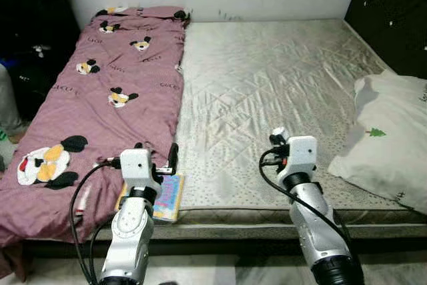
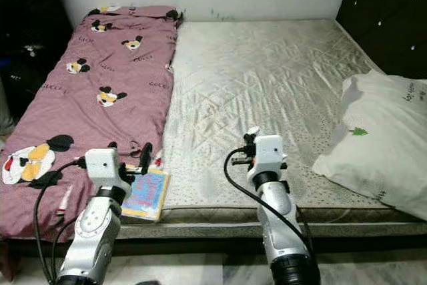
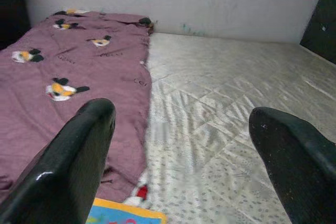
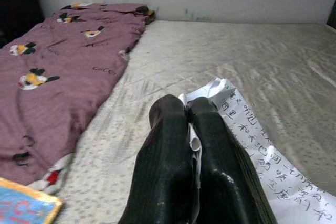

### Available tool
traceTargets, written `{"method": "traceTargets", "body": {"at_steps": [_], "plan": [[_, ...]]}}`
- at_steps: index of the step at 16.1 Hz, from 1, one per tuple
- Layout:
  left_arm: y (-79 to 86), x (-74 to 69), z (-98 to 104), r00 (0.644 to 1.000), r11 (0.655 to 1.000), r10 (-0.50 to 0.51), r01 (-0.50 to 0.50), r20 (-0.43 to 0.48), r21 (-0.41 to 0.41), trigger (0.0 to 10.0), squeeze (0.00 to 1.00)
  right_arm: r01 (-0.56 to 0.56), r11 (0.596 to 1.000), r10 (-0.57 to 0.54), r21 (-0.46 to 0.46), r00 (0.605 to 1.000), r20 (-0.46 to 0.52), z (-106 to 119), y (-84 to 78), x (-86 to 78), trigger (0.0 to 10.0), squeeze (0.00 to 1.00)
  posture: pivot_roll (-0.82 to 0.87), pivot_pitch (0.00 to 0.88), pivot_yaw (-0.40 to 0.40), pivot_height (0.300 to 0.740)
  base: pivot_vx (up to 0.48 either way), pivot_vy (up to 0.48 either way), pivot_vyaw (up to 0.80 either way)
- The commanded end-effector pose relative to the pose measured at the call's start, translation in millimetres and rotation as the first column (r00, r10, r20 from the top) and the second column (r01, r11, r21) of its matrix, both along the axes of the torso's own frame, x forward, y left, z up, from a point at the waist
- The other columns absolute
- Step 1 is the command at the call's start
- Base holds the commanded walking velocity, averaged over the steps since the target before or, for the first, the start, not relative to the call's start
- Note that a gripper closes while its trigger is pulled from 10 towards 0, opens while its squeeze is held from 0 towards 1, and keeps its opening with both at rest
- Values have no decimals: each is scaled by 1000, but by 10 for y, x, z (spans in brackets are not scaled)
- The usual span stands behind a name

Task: Clean up the room

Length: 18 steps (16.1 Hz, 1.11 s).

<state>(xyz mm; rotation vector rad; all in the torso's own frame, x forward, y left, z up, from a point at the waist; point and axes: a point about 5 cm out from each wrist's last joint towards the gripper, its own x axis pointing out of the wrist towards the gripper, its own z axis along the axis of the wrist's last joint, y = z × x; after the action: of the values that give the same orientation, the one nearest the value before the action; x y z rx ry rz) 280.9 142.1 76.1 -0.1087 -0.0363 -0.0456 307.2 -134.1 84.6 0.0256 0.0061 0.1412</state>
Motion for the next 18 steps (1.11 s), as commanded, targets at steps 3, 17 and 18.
{"method": "traceTargets", "body": {"at_steps": [3,17,18], "plan": [[80,-19,-15,1000,1000,27,-27,-15,-2,10000,0,-34,999,34,-4,999,-6,16,75,18,10000,0,25,66,13,740,0,480,0],[33,-25,30,999,999,-28,29,17,-32,10000,0,-37,999,37,-29,999,4,43,45,30,10000,0,12,70,10,740,161,69,0],[32,-25,28,999,999,-29,29,15,-32,10000,0,-38,999,38,-30,999,4,40,46,29,10000,0,12,70,10,740,341,0,0]]}}
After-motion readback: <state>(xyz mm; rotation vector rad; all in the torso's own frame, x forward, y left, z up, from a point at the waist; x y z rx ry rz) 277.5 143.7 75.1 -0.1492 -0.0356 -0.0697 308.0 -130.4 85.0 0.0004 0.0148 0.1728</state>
